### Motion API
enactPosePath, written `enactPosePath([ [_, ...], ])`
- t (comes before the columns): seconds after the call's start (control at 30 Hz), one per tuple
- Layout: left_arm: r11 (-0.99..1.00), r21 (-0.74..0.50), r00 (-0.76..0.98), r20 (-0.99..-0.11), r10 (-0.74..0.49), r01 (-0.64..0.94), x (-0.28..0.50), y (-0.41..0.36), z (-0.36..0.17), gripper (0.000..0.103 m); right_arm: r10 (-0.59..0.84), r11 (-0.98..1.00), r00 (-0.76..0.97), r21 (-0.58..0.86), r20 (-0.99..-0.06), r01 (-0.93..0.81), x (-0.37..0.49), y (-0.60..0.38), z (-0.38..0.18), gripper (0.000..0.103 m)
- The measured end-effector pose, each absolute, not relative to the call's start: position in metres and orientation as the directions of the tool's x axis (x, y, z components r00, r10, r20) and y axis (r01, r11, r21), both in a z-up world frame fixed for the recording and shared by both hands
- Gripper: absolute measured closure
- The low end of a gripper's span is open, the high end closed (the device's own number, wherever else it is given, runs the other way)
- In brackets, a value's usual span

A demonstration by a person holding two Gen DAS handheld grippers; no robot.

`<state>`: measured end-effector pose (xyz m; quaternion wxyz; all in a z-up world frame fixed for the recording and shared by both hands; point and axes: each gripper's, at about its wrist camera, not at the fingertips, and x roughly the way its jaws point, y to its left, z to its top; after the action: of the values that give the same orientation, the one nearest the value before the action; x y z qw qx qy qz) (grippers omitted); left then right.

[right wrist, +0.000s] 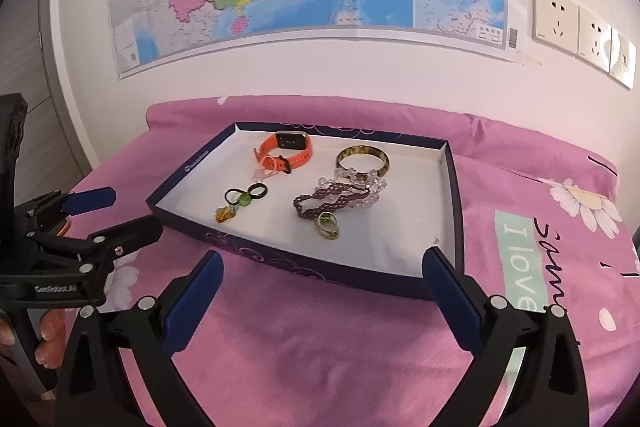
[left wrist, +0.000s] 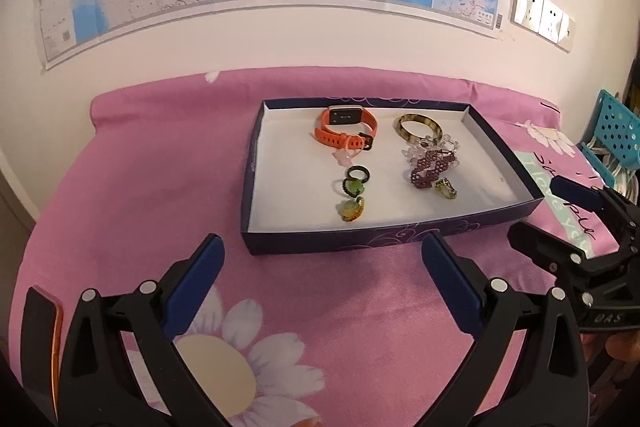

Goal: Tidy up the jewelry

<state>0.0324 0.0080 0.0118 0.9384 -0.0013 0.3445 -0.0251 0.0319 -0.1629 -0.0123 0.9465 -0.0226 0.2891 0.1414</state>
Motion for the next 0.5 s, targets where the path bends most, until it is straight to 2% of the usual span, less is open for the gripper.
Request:
enactPosePath([
  [0.5, 0.998, 0.003, 0.764, -0.643, -0.041, 0.055, 0.019, 0.003, 0.015, 0.006, 0.248, 0.962, 0.800, 0.044, -0.546, -0.268, 0.022, -0.161, -0.013, 0.007],
])
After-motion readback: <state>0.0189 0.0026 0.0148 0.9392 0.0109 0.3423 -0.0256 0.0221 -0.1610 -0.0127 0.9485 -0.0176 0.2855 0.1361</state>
